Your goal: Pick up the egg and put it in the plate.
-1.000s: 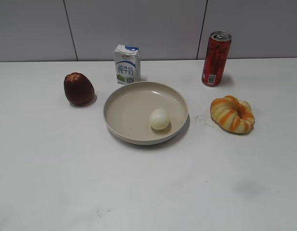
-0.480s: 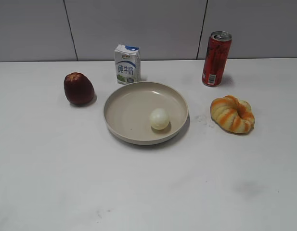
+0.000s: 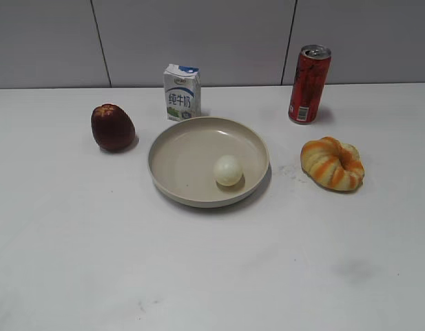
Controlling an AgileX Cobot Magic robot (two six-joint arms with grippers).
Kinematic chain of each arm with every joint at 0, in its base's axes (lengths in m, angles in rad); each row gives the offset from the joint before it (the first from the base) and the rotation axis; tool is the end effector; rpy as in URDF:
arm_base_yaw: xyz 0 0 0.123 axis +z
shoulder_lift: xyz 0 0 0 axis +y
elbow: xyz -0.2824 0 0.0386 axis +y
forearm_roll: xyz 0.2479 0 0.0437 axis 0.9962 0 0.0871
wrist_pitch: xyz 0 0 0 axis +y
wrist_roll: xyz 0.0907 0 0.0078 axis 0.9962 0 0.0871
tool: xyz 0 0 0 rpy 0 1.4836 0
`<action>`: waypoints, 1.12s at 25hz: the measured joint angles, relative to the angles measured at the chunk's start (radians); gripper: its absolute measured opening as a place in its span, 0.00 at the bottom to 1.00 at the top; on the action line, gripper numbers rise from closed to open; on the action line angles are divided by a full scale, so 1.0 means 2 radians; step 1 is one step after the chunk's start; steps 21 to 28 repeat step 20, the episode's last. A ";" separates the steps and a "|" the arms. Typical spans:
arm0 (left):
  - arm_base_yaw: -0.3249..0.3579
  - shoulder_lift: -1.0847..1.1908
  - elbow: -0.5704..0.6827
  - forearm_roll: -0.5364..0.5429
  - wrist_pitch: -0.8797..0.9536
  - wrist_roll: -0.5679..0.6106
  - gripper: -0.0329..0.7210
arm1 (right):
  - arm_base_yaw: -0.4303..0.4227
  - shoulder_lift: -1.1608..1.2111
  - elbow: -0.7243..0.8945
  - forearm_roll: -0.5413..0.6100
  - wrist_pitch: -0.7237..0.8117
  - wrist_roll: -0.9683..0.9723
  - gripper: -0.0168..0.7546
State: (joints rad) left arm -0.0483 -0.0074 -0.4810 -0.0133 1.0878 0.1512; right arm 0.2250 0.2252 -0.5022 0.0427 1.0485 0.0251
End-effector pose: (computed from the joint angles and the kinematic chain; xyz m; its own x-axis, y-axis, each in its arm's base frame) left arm -0.0050 -0.0008 0.2697 -0.4759 0.1677 -0.8634 0.1287 0.9844 0.1203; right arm 0.0288 0.0100 0.2759 -0.6269 -0.0959 -0.7732 -0.2221 0.9732 0.0593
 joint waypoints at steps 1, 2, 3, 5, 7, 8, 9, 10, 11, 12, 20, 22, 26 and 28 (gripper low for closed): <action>0.000 0.000 0.000 0.000 0.000 0.000 0.31 | -0.014 -0.013 0.000 0.000 0.000 0.000 0.77; 0.000 0.000 0.000 0.000 0.000 0.000 0.31 | -0.028 -0.027 0.000 0.000 0.000 0.000 0.77; 0.000 0.000 0.000 0.000 0.000 0.000 0.31 | -0.040 -0.039 0.000 0.000 0.000 0.000 0.77; 0.000 0.000 0.000 0.000 0.000 0.000 0.31 | -0.058 -0.069 0.000 0.000 0.000 0.000 0.77; 0.000 0.000 0.000 0.000 0.000 0.000 0.31 | -0.067 -0.095 0.000 0.001 0.000 0.000 0.77; 0.000 0.000 0.000 0.000 0.000 0.000 0.31 | -0.068 -0.106 0.000 0.002 0.000 0.000 0.77; 0.000 0.000 0.000 0.000 0.000 0.000 0.31 | -0.068 -0.112 0.000 0.003 0.000 0.000 0.77; 0.000 0.000 0.000 0.000 0.000 0.000 0.31 | -0.068 -0.114 0.000 0.005 0.000 0.000 0.77; 0.000 0.000 0.000 0.000 0.000 0.000 0.31 | -0.068 -0.115 0.000 0.007 0.000 0.000 0.77; 0.000 0.000 0.000 0.001 0.000 0.000 0.31 | -0.070 -0.116 0.000 0.010 0.000 0.000 0.77; -0.001 0.000 0.000 0.003 0.000 0.000 0.31 | -0.069 -0.116 0.000 0.017 0.000 0.000 0.77; -0.001 0.000 0.000 0.003 0.000 0.000 0.31 | -0.069 -0.116 0.000 0.017 0.000 0.000 0.77; -0.001 0.000 0.000 0.003 0.000 0.000 0.31 | -0.069 -0.116 0.000 0.017 0.000 0.000 0.77; -0.001 0.000 0.000 0.003 0.000 0.000 0.31 | -0.069 -0.116 0.000 0.017 0.000 0.000 0.77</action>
